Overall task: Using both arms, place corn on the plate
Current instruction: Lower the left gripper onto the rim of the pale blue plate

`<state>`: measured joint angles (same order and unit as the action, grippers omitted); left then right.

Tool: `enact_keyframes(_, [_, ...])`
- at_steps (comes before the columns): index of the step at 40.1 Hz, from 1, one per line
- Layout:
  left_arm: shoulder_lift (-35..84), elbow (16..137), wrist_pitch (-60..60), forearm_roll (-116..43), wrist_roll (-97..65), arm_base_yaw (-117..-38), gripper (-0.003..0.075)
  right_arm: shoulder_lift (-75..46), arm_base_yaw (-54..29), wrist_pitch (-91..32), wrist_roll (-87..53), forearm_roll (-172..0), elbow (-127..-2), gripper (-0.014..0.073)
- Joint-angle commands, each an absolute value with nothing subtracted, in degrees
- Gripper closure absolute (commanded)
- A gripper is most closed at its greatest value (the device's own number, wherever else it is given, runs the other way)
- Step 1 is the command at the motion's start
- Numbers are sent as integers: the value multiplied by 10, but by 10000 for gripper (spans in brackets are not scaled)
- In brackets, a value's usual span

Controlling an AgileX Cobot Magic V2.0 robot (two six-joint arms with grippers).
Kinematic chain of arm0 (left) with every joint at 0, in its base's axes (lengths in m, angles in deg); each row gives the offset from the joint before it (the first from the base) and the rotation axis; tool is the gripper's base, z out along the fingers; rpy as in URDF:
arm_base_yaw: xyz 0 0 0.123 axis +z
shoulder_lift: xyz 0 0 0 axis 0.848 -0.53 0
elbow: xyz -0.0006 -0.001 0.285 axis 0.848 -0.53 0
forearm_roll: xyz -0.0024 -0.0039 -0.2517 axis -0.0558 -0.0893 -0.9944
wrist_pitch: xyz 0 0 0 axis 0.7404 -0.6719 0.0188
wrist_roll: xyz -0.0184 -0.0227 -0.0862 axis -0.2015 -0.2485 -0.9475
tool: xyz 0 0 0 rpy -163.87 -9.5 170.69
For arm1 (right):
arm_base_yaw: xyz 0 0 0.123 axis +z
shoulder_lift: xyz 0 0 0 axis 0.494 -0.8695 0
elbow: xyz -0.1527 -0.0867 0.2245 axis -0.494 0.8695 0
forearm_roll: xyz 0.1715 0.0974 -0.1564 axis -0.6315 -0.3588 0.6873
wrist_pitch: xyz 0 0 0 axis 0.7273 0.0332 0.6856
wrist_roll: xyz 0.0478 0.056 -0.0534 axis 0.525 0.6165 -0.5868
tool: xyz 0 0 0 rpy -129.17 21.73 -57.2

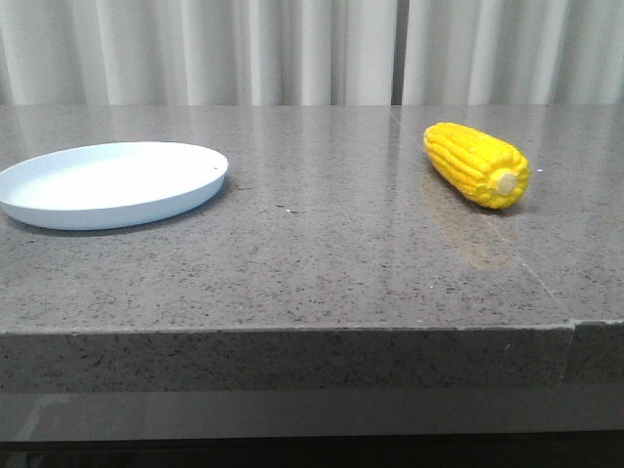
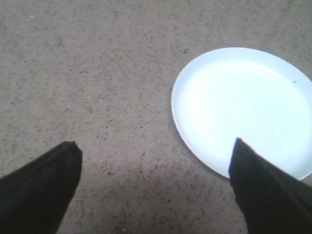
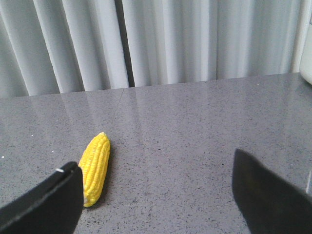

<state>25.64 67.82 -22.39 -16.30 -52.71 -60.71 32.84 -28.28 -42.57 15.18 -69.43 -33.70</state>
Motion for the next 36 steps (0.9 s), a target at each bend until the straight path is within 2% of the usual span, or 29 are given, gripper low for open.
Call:
enact_keyframes(1, [203,728,-200,-176,-527,-633,135,319,-287,-375,149,-694,-353,-50])
enact_keyframes(15, [10,827,-224,-177,-527,-670,139,319,-287,-375,149,-694,-353,-50])
enact_keyframes(25, [-63,857,-216,-176,-527,-668,279,319,-287,-375,149,-694,-353,-50])
enact_keyframes(33, [-91,860,-219,-186,-529,-668,294,319,-287,-375,149,-694,-353,-50])
enact_keyframes(36, [-94,860,-221,-186,-529,-668,343,319,-287,-375,149,-694,-353,-50])
